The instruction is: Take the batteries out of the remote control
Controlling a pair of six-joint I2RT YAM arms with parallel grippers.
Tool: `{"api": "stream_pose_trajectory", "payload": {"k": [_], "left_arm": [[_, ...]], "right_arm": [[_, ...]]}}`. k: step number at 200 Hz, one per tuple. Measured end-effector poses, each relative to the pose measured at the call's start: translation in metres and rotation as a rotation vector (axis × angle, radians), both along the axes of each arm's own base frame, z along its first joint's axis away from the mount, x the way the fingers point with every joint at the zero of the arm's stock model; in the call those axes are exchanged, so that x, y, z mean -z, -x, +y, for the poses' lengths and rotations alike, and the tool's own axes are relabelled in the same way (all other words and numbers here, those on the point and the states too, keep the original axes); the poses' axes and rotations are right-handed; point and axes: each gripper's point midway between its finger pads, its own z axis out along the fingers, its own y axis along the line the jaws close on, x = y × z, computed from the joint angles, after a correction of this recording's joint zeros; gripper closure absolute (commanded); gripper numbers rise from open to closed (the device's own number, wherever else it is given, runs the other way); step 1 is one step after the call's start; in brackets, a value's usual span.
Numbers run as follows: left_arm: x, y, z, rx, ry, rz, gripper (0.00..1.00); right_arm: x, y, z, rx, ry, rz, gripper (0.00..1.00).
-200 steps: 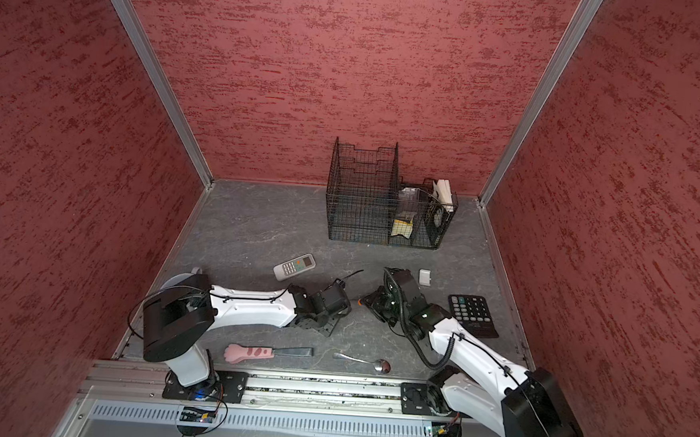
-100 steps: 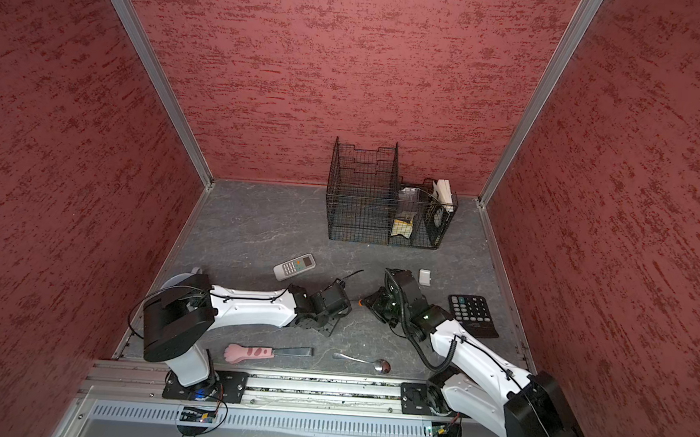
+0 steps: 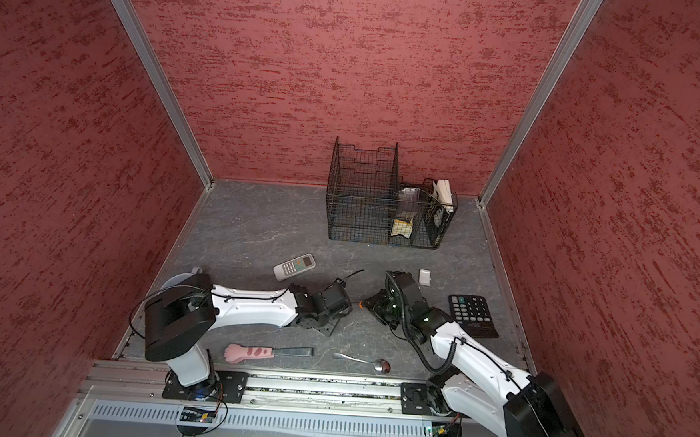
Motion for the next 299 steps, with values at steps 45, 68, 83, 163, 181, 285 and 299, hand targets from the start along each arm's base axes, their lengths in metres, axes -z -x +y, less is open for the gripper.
{"api": "stream_pose_trajectory", "payload": {"k": [45,68,83,163,181,285,299], "left_arm": [[0.0000,0.0002,-0.0001,-0.001,0.000,0.000,0.63],[0.0000,0.0001,0.0000,-0.002,0.000,0.000,0.63],[0.0000,0.0000,-0.0001,-0.004,0.001,-0.001,0.63],[0.0000,-0.0005,-0.0002,-0.018,0.003,-0.005,0.64],[0.0001,-0.0005,-0.0003,-0.021,0.003,-0.006,0.64],[0.0009,-0.0002,-0.0004,-0.023,0.001,-0.006,0.65],[0.0010,-0.0002,-0.0004,-0.023,0.001,-0.006,0.65]], "right_arm": [[0.0003,-0.0008,0.0006,0.000,-0.001,-0.001,1.00],[0.0006,-0.0016,0.0011,0.000,-0.002,-0.002,1.00],[0.0007,-0.0019,0.0013,0.002,-0.004,-0.001,1.00],[0.0024,-0.0052,0.0025,0.005,-0.006,-0.002,1.00],[0.0020,-0.0057,0.0030,0.003,-0.010,-0.003,1.00],[0.0000,-0.0051,0.0039,-0.007,-0.007,0.000,1.00],[-0.0018,-0.0054,0.0041,-0.009,-0.004,0.001,1.00]]}}
